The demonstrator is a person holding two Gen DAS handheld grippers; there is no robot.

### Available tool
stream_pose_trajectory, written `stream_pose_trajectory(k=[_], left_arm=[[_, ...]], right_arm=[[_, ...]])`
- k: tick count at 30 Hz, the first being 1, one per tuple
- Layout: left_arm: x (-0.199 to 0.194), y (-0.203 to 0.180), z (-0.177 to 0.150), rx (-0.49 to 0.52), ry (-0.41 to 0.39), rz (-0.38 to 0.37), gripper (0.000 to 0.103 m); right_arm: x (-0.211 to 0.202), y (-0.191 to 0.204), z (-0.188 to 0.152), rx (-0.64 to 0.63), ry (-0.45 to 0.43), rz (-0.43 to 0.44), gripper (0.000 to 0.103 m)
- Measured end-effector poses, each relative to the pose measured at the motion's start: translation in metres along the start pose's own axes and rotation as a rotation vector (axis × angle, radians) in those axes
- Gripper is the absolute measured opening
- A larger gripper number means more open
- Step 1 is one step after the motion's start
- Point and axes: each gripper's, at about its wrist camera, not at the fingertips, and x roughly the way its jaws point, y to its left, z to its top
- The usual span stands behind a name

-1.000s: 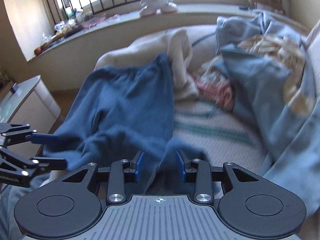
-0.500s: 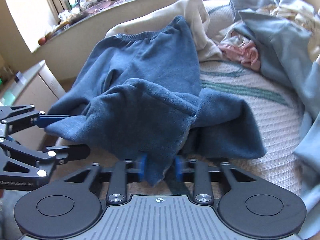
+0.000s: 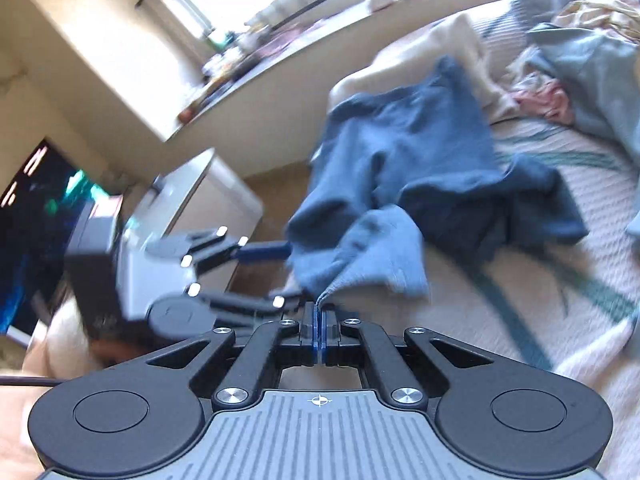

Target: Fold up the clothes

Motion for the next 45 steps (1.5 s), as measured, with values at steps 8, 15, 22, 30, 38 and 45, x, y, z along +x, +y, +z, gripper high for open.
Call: stream_pose_trajectory(k=[8, 15, 22, 30, 38, 45], left_arm=[[-0.024, 0.0, -0.019, -0.026, 0.025, 0.016, 0.038], [-0.042, 0.005, -0.016, -0.077, -0.018, 0.062, 0.069], [-0.051, 0.019, -0.01, -0.2, -0.051, 0.046, 0.085], [-0.032, 0.018, -0.019, -0.248, -0.004, 0.024, 0.085], [-0.023, 0.024, -0.022, -0.307, 0.01, -0.013, 0.085], [-0.016, 0.017, -0.025, -0.326, 0.01, -0.034, 0.085]], right_arm=[[0.01, 0.015, -0.035, 0.019, 0.114, 0.03, 0.002], [-0.011, 0.025, -0.029, -0.065, 0.085, 0.004, 0.023], [-0.05, 0.015, -0.014, -0.094, -0.012, -0.118, 0.041], [-0.033, -0.027, 0.004, -0.048, -0.04, -0.305, 0.052], [0.007, -0.038, 0.007, -0.085, 0.007, -0.266, 0.063], [0.058, -0.019, 0.008, -0.15, 0.068, -0.184, 0.065]])
